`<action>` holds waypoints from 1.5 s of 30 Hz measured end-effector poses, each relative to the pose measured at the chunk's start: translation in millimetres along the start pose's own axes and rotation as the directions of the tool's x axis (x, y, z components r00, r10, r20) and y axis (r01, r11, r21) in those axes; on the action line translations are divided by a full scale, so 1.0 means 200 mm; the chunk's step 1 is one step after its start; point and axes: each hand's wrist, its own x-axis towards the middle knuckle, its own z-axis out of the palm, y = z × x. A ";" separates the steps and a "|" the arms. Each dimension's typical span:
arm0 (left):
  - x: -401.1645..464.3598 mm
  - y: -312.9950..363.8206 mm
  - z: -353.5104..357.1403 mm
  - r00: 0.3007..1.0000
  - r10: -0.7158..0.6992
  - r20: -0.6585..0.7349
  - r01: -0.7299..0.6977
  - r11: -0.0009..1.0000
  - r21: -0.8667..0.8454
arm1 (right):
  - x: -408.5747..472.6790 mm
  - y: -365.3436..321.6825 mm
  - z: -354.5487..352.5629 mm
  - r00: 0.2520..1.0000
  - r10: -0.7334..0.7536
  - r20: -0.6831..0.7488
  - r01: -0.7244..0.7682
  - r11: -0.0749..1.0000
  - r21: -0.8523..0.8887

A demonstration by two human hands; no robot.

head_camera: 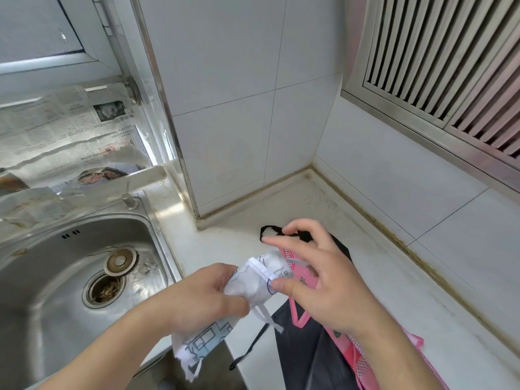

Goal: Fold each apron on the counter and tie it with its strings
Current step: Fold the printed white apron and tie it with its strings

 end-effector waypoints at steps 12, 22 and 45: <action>0.01 0.01 0.12 0.943 -0.038 -0.331 -0.177 0.786 -0.593 | 0.02 0.02 0.23 0.913 0.407 -0.040 -0.302 0.736 0.606; -0.01 0.07 0.17 0.950 -0.024 -0.312 -0.235 0.600 -0.764 | 0.00 -0.04 0.29 0.971 0.224 0.078 -0.231 0.822 0.520; -0.18 -0.03 0.14 0.961 0.005 -0.277 -0.193 0.730 -0.656 | -0.05 -0.04 0.27 0.979 0.184 -0.090 -0.133 0.905 0.404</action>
